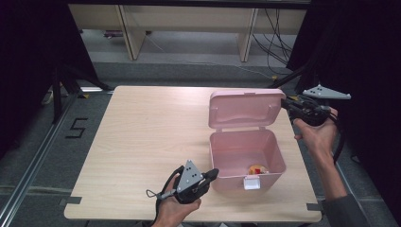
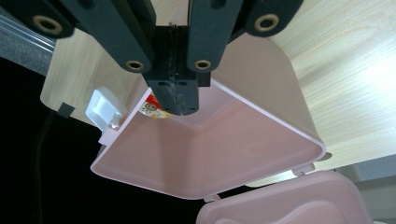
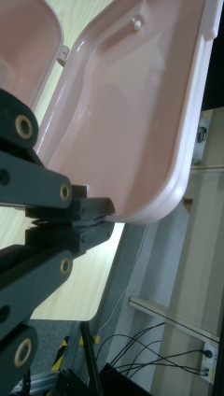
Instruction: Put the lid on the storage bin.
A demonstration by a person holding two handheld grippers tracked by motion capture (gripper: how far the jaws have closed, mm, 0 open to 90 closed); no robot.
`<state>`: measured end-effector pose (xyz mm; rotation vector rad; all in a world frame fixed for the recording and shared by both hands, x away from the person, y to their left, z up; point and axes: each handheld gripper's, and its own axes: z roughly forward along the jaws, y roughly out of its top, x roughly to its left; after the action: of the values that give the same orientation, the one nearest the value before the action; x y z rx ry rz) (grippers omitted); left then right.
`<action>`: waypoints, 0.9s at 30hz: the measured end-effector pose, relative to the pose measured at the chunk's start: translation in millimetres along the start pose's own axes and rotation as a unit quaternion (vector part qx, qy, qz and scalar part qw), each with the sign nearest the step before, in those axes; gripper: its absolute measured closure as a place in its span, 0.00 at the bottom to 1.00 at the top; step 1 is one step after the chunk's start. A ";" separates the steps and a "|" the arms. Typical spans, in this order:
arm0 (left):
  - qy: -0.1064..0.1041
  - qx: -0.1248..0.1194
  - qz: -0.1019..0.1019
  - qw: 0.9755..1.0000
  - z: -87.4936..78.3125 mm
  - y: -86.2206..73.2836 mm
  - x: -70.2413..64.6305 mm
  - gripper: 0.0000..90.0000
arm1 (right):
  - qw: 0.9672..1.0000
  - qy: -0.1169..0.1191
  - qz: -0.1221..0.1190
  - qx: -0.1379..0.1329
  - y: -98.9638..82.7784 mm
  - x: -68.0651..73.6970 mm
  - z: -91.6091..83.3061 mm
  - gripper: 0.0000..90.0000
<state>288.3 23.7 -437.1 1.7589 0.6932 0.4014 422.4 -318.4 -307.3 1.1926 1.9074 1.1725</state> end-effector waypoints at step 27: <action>0.007 -0.005 0.001 1.000 0.1 -1.2 -1.3 1.00 | 0.999 0.020 -0.027 0.002 -39.5 11.2 -45.0 0.96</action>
<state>287.0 23.0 -438.2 1.7489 0.6975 0.4177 365.6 -332.9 -323.7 1.1212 1.9604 1.1723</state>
